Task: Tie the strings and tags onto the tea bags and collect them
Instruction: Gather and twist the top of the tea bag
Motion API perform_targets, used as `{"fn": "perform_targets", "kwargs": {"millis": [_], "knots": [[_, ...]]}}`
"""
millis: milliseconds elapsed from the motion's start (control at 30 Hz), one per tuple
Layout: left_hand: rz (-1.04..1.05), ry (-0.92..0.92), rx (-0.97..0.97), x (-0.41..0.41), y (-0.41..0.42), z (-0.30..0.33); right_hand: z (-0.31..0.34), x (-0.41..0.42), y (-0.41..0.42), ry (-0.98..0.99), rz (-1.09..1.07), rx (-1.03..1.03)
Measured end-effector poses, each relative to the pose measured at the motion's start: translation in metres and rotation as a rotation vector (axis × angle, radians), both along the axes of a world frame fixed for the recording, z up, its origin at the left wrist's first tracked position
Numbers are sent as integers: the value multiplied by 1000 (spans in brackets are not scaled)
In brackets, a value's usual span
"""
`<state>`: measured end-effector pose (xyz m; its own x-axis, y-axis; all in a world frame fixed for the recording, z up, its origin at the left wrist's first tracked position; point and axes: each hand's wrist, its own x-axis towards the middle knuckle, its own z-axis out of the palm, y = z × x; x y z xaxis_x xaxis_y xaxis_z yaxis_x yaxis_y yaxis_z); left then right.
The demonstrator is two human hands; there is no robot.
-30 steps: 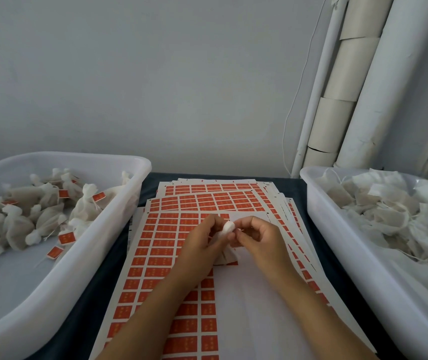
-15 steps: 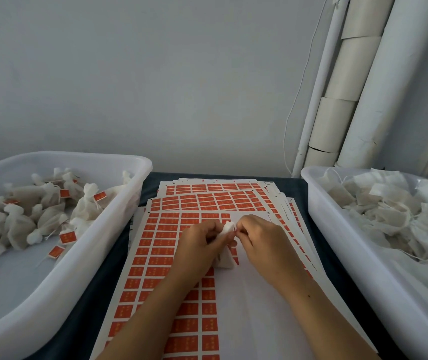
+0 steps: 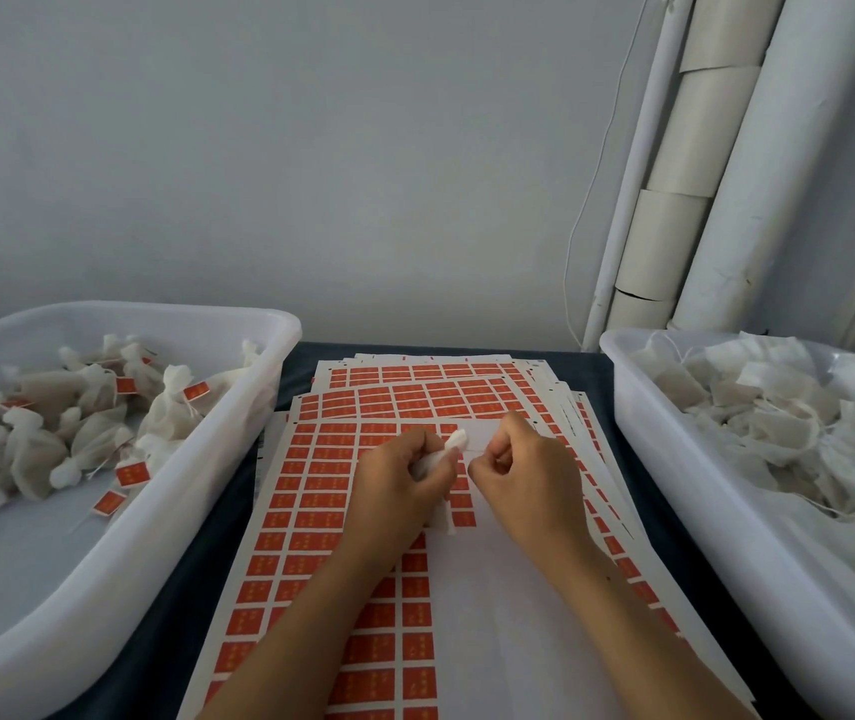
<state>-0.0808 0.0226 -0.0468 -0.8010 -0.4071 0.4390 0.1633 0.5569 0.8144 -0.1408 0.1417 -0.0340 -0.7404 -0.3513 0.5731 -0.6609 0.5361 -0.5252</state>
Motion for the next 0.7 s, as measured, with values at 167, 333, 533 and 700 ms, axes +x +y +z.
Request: {"fn": "perform_targets", "kwargs": {"millis": [167, 333, 533, 700], "knots": [[-57, 3, 126, 3, -10, 1, -11, 1, 0, -87, 198, -44], [-50, -81, 21, -1, -10, -3, -16, -1, 1, -115, 258, -59], [-24, -27, 35, 1, -6, -3, -19, -2, -3, -115, 220, -113], [-15, -53, 16, 3, -7, -1, -16, -4, -4, -106, 140, -140]]}}
